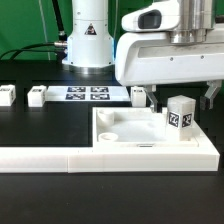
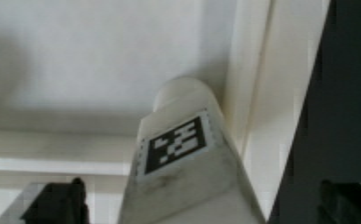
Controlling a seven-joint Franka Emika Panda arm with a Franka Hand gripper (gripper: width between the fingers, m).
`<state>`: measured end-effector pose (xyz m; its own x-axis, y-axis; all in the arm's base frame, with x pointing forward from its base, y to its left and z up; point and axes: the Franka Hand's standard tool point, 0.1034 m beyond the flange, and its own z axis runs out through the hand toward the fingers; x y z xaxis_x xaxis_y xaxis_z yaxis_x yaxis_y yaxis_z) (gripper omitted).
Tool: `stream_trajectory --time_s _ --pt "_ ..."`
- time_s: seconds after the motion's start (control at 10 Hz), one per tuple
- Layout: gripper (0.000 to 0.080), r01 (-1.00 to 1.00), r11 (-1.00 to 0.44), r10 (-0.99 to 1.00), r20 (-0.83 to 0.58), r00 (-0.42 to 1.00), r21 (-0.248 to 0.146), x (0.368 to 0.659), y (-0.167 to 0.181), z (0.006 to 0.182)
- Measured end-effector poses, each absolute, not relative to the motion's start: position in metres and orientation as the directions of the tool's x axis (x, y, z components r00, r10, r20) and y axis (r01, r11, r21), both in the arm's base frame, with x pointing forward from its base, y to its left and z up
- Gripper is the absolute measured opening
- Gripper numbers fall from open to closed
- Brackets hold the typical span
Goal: Assemble square table
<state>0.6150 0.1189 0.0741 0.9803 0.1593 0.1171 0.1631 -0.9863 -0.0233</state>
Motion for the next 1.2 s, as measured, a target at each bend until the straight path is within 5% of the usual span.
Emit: stream_trajectory --time_s 0.4,0.7,1.2 --pt "0.0649 0.351 -0.936 0.35 0.117 0.93 0.014 0.6155 0.1177 0.0744" --pt "0.0287 0.355 -0.935 0.354 0.116 0.928 0.015 0.6156 0.1169 0.0743" --pt "0.0289 0.247 -0.969 0.245 0.119 0.962 -0.001 0.6157 0.1174 0.0744"
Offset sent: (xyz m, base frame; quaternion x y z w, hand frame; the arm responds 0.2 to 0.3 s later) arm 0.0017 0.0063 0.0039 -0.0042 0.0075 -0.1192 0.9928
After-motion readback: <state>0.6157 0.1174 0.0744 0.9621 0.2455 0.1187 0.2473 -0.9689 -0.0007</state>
